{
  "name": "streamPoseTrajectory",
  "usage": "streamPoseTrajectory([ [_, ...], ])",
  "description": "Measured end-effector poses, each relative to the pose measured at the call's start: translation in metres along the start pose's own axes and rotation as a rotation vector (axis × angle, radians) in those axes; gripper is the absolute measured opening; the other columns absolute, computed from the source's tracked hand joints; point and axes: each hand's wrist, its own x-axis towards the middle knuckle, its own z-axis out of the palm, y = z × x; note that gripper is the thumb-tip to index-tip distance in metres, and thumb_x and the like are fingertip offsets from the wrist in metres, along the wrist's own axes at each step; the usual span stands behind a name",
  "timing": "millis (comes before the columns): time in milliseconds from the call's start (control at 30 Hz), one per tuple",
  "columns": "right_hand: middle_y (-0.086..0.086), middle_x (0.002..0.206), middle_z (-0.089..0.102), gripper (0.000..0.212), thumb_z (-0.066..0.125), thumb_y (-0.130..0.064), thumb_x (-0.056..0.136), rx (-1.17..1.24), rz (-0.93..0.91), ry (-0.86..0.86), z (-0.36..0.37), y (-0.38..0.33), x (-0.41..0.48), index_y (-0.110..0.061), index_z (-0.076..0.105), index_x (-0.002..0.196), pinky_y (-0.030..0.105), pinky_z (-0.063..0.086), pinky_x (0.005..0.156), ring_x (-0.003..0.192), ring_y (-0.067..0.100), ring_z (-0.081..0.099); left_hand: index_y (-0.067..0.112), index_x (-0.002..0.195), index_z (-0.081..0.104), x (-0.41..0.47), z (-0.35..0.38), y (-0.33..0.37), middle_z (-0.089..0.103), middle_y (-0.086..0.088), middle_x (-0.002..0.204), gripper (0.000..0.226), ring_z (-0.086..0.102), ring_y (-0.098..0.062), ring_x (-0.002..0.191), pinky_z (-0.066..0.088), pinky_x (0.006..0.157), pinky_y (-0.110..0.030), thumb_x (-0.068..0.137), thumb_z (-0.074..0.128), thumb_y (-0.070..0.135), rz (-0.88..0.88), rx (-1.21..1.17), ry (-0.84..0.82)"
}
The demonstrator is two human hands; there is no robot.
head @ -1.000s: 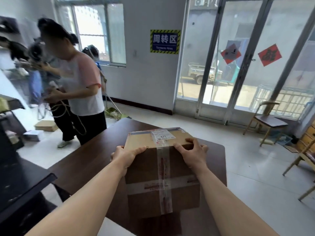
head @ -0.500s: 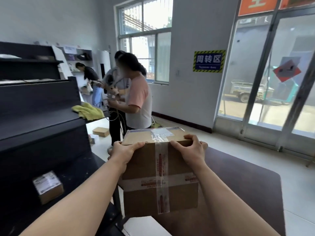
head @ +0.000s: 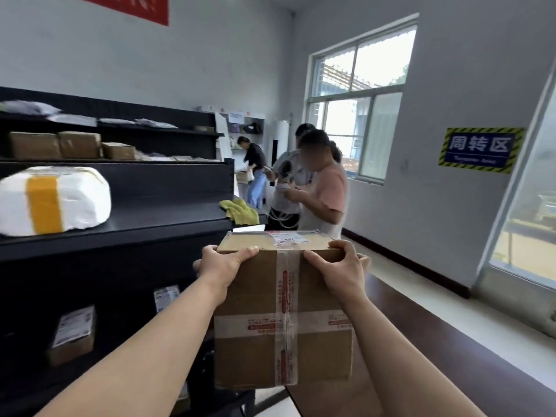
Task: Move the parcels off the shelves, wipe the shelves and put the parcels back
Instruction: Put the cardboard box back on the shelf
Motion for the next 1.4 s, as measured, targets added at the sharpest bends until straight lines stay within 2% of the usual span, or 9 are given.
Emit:
streamPoseTrajectory([
  [167,0.0,0.117,0.032,0.061,0.078,-0.067,0.054,0.022,-0.089,-0.066,0.001,-0.02,-0.001,-0.041,0.053,0.103,0.038,0.047,0.098,0.107,0.023,0.05,0.019,0.133,0.04,-0.023,-0.019,0.008,0.035,-0.007,0.125,0.096,0.041,-0.025,0.108,0.042,0.087,-0.04,0.056,0.084,0.054,0.051,-0.035,0.133],
  [333,-0.002,0.115,0.031,0.06,0.078,-0.066,0.054,0.083,-0.165,-0.126,0.002,-0.04,-0.013,-0.042,0.053,0.102,0.029,0.045,0.089,0.104,0.02,0.049,0.021,0.134,0.038,-0.053,-0.041,0.017,0.035,-0.005,0.125,0.096,0.042,-0.024,0.107,0.044,0.084,-0.038,0.057,0.084,0.055,0.113,-0.057,0.272],
  [467,-0.004,0.115,0.03,0.061,0.077,-0.068,0.052,0.138,-0.202,-0.188,-0.001,-0.057,-0.027,-0.044,0.052,0.102,0.032,0.049,0.085,0.091,0.011,0.05,0.021,0.131,0.04,-0.078,-0.059,0.026,0.034,-0.004,0.123,0.094,0.044,-0.022,0.107,0.045,0.085,-0.036,0.056,0.085,0.055,0.172,-0.065,0.363],
  [567,-0.003,0.116,0.032,0.057,0.077,-0.067,0.052,0.165,-0.234,-0.197,-0.003,-0.071,-0.035,-0.045,0.052,0.099,0.031,0.047,0.084,0.093,0.015,0.051,0.022,0.131,0.04,-0.093,-0.072,0.034,0.033,-0.003,0.121,0.094,0.044,-0.022,0.108,0.042,0.081,-0.033,0.056,0.085,0.054,0.203,-0.079,0.413],
  [667,-0.003,0.116,0.033,0.057,0.078,-0.067,0.053,0.207,-0.264,-0.211,-0.004,-0.085,-0.039,-0.045,0.053,0.099,0.03,0.046,0.083,0.096,0.015,0.05,0.022,0.131,0.039,-0.105,-0.081,0.044,0.034,-0.005,0.126,0.092,0.044,-0.022,0.109,0.042,0.081,-0.033,0.057,0.084,0.055,0.239,-0.073,0.451],
  [800,-0.001,0.12,0.033,0.058,0.078,-0.065,0.054,0.265,-0.294,-0.226,-0.006,-0.103,-0.041,-0.043,0.053,0.101,0.031,0.048,0.085,0.098,0.015,0.051,0.021,0.132,0.041,-0.115,-0.093,0.063,0.037,-0.007,0.13,0.093,0.045,-0.025,0.114,0.047,0.094,-0.04,0.056,0.086,0.052,0.292,-0.077,0.497],
  [967,-0.004,0.117,0.031,0.057,0.078,-0.066,0.055,0.338,-0.342,-0.239,-0.005,-0.128,-0.04,-0.045,0.051,0.101,0.028,0.046,0.078,0.091,0.007,0.049,0.023,0.134,0.039,-0.121,-0.109,0.09,0.036,-0.005,0.128,0.094,0.041,-0.018,0.101,0.037,0.079,-0.031,0.058,0.084,0.054,0.358,-0.042,0.544],
  [1100,-0.002,0.119,0.03,0.057,0.081,-0.06,0.058,0.371,-0.365,-0.228,0.003,-0.146,-0.033,-0.042,0.052,0.104,0.035,0.049,0.09,0.102,0.015,0.049,0.025,0.134,0.038,-0.114,-0.119,0.105,0.038,-0.005,0.131,0.094,0.042,-0.017,0.098,0.038,0.078,-0.031,0.057,0.083,0.057,0.381,-0.035,0.565],
  [1400,-0.002,0.12,0.032,0.058,0.081,-0.058,0.059,0.379,-0.393,-0.219,0.038,-0.173,-0.007,-0.041,0.052,0.106,0.033,0.049,0.084,0.105,0.019,0.048,0.027,0.137,0.035,-0.068,-0.136,0.125,0.037,-0.006,0.134,0.096,0.041,-0.018,0.104,0.04,0.079,-0.033,0.059,0.081,0.059,0.389,-0.015,0.559],
])
